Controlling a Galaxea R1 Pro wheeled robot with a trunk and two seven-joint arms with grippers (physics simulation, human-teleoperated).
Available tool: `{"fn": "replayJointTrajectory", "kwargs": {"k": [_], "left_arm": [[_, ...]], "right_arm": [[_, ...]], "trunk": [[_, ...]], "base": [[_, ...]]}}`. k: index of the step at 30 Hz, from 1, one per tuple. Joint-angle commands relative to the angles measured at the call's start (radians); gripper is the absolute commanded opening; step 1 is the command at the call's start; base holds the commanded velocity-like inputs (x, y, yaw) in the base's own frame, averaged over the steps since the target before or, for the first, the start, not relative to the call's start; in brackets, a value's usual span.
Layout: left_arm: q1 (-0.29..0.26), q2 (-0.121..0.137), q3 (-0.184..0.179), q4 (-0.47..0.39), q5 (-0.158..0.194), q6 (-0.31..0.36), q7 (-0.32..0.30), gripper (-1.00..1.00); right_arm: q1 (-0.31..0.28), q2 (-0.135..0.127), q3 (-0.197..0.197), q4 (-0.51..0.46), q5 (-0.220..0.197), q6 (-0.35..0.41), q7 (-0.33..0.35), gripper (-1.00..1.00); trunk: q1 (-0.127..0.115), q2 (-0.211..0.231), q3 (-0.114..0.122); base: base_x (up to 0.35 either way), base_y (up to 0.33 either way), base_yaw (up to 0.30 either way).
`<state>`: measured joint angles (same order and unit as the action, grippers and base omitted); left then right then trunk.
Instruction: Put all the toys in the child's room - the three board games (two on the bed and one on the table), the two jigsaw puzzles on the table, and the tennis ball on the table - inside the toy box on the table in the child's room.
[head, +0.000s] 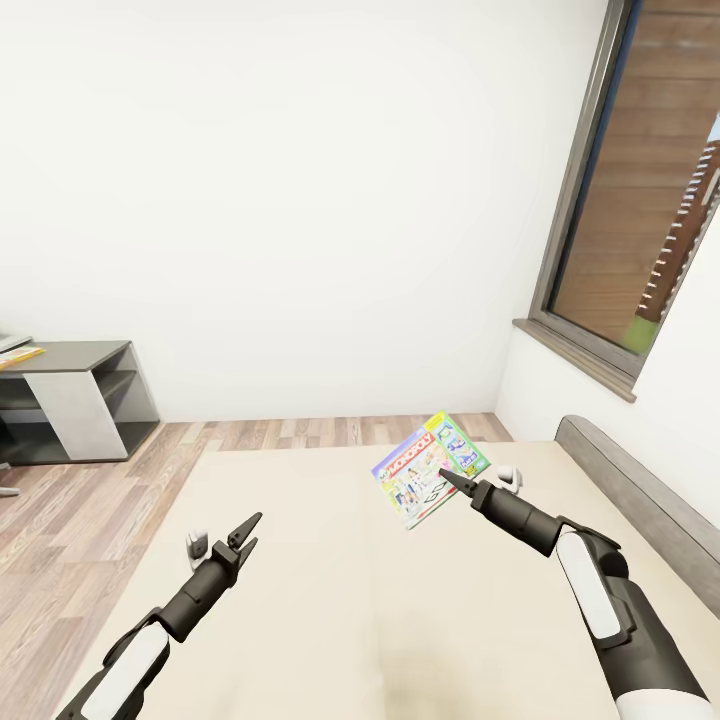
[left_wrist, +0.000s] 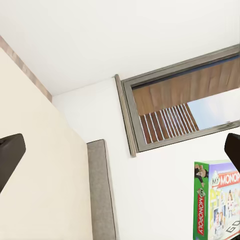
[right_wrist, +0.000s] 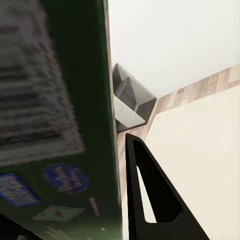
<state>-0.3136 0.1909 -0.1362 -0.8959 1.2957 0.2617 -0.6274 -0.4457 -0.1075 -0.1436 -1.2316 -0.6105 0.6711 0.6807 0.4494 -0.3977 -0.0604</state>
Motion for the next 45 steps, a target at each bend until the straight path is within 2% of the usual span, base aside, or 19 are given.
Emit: {"fn": "replayJointTrajectory", "kwargs": {"k": [1, 11, 27, 45], "left_arm": [[-0.001, 0.001, -0.002, 0.0, 0.011, 0.008, -0.002, 1.0], [-0.001, 0.002, -0.003, 0.0, 0.011, 0.008, -0.003, 1.0], [-0.001, 0.004, -0.002, 0.0, 0.011, 0.009, -0.003, 1.0], [0.0, 0.004, 0.001, 0.0, 0.011, 0.009, -0.01, 1.0]], "right_arm": [[-0.001, 0.0, -0.001, 0.0, -0.005, 0.007, 0.003, -1.0], [-0.001, -0.001, -0.005, 0.0, -0.006, 0.009, 0.004, -1.0], [-0.001, 0.0, -0.006, 0.0, -0.006, 0.009, 0.005, -1.0], [0.0, 0.001, -0.007, -0.001, -0.006, 0.004, 0.004, -1.0]], "trunk": [[0.001, -0.002, -0.002], [0.001, -0.002, -0.002], [0.001, -0.002, -0.002], [0.001, -0.002, -0.002]], "base": [[0.0, 0.0, 0.005], [0.0, 0.0, 0.009], [0.0, 0.0, 0.122], [0.0, 0.0, 0.016]]}}
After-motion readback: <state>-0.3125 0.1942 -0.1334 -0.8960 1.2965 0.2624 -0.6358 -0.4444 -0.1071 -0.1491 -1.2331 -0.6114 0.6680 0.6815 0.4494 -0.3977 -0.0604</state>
